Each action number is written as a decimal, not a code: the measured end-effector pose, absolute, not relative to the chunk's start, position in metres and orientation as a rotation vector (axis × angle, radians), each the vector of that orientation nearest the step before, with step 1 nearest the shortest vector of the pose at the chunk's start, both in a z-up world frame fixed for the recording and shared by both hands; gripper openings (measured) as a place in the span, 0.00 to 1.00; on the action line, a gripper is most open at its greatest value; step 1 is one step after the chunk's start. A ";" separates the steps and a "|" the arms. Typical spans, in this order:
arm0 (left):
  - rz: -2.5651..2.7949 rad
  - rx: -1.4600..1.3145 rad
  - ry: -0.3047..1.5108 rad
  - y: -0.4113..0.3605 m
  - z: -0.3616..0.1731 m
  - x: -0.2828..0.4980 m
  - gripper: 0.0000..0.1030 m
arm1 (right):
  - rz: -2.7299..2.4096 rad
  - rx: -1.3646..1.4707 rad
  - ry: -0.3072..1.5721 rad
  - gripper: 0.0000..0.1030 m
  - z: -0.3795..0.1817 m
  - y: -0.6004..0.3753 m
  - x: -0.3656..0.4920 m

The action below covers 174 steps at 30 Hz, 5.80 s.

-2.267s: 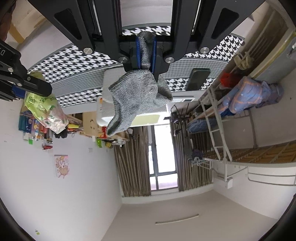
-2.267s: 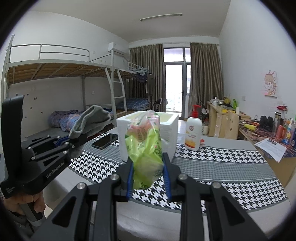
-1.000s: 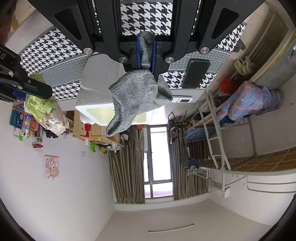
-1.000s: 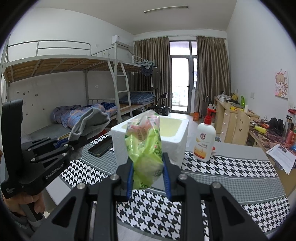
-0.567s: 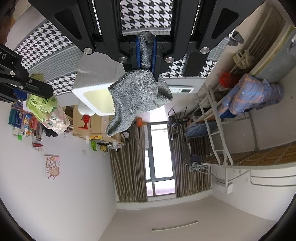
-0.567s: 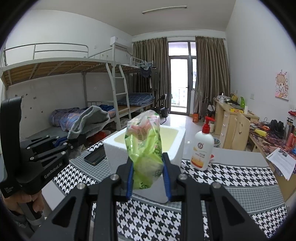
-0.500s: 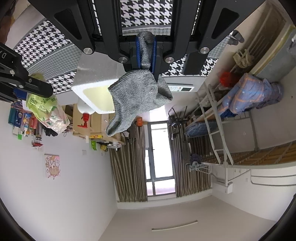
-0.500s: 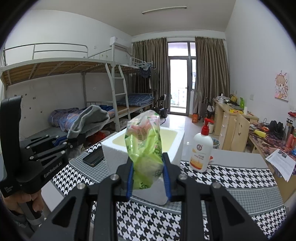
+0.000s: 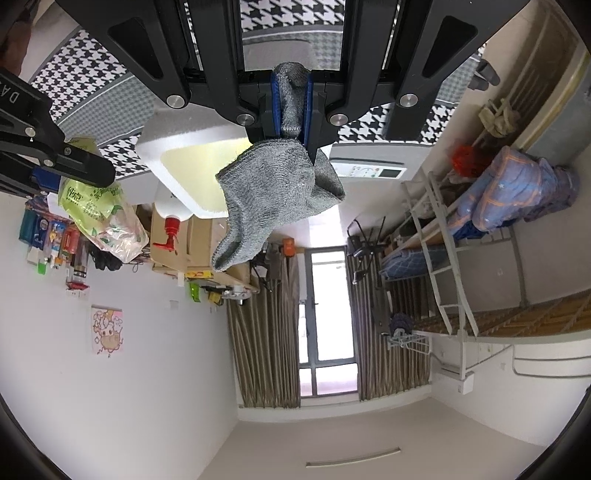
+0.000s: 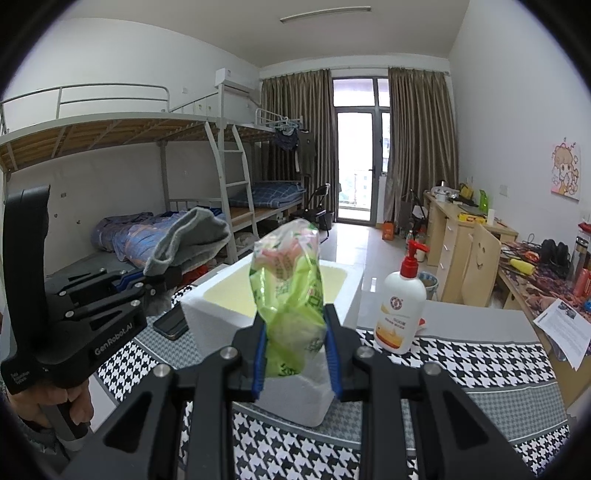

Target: Organize soft objects

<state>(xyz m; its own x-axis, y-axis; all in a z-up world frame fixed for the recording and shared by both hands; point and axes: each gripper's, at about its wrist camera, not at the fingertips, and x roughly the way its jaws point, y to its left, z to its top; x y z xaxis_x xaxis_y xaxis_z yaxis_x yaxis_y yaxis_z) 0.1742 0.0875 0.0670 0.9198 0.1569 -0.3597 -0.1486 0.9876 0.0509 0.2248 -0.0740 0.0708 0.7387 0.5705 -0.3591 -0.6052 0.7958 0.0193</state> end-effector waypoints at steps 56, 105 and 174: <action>0.077 0.013 0.485 0.060 0.061 0.278 0.69 | 0.534 -0.045 0.406 0.30 0.075 -0.094 0.265; 0.249 0.002 0.343 0.133 0.075 0.203 0.99 | 0.591 -0.110 0.392 0.30 0.079 -0.040 0.263; 0.234 -0.049 0.291 0.122 0.084 0.157 0.99 | 0.504 -0.092 0.377 0.99 0.089 -0.056 0.241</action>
